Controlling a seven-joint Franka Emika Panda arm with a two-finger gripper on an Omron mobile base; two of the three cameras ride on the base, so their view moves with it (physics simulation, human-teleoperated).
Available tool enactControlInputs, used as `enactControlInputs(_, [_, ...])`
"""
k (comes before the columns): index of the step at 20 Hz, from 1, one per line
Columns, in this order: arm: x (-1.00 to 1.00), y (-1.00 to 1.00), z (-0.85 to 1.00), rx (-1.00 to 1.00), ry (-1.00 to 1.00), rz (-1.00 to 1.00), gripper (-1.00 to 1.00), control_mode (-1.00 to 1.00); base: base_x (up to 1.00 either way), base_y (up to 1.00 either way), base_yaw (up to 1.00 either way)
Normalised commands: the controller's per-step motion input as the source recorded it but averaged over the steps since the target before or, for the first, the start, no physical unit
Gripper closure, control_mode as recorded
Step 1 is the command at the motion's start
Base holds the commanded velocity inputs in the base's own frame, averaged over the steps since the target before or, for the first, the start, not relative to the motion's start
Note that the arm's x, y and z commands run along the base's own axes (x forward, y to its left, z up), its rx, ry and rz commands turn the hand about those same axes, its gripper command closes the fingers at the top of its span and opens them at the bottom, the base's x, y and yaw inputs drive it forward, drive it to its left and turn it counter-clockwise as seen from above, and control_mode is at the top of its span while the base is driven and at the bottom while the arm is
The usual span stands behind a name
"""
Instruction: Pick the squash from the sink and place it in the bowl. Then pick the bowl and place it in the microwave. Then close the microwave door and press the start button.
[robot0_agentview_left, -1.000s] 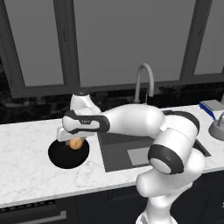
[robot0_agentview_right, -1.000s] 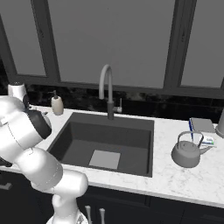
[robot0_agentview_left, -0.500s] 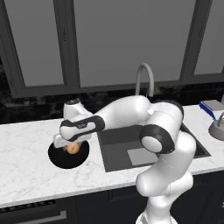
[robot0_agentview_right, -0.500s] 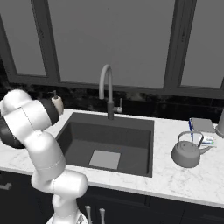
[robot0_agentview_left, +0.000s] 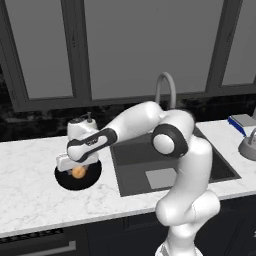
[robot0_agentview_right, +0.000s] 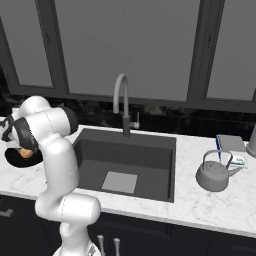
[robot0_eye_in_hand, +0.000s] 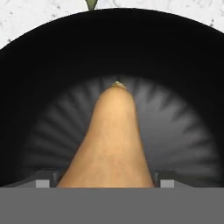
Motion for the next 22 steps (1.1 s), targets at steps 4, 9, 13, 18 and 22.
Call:
enactControlInputs(4, [0.04, 0.07, -0.33, -0.03, 0.01, 0.0, 1.0, -1.0, 0.0, 0.0, 0.0])
enactControlInputs(9, [-0.02, 0.05, -0.12, -0.02, 0.0, 0.0, -1.0, -1.0, 0.0, 0.0, 0.0])
enactControlInputs(13, [-0.14, 0.0, 0.01, 0.0, -0.02, 0.0, -1.0, -1.0, 0.0, 0.0, 0.0])
enactControlInputs(18, [-0.26, -0.12, 0.13, 0.02, -0.07, 0.0, -1.0, -1.0, 0.0, 0.0, 0.0])
enactControlInputs(22, [-0.31, -0.51, 0.47, 0.11, -0.1, 0.0, -1.0, -1.0, 0.0, 0.0, 0.0])
